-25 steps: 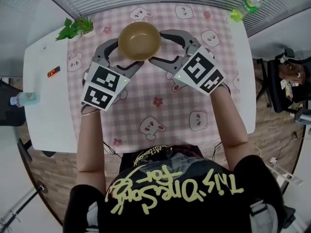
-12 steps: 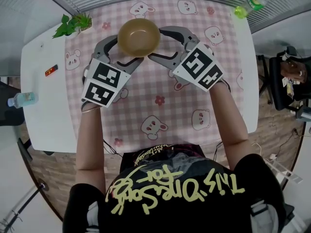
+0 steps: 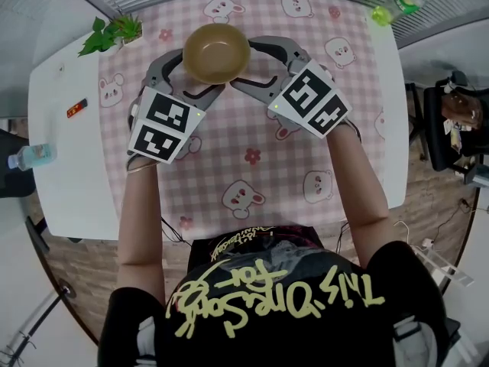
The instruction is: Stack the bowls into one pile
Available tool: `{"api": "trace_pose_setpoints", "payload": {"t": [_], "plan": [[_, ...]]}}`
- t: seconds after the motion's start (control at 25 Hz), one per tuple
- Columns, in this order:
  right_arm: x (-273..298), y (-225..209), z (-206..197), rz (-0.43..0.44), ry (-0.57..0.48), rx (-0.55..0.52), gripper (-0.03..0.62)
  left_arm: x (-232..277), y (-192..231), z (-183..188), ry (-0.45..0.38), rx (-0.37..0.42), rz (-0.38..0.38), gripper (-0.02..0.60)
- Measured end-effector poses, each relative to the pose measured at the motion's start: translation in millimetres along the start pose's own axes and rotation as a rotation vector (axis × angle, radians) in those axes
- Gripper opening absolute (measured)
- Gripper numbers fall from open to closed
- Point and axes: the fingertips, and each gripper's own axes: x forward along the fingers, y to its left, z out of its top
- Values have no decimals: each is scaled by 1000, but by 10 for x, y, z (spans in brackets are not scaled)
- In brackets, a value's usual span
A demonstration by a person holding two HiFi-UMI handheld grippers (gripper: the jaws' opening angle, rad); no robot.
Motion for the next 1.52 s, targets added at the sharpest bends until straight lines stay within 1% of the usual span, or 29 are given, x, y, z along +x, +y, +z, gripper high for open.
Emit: {"api": "trace_pose_setpoints", "payload": {"t": [0.72, 0.76, 0.92, 1.36, 1.52], "plan": [[158, -34, -164, 24, 51, 13, 310, 107, 40, -83, 16, -4, -16, 403], [160, -36, -165, 25, 51, 16, 311, 107, 45, -84, 21, 5, -11, 403], [159, -32, -158, 24, 47, 14, 311, 109, 66, -114, 68, 88, 27, 403], [175, -14, -168, 22, 43, 28, 311, 138, 74, -153, 93, 87, 37, 414], [171, -10, -174, 14, 40, 32, 311, 149, 64, -182, 118, 110, 47, 416]]}}
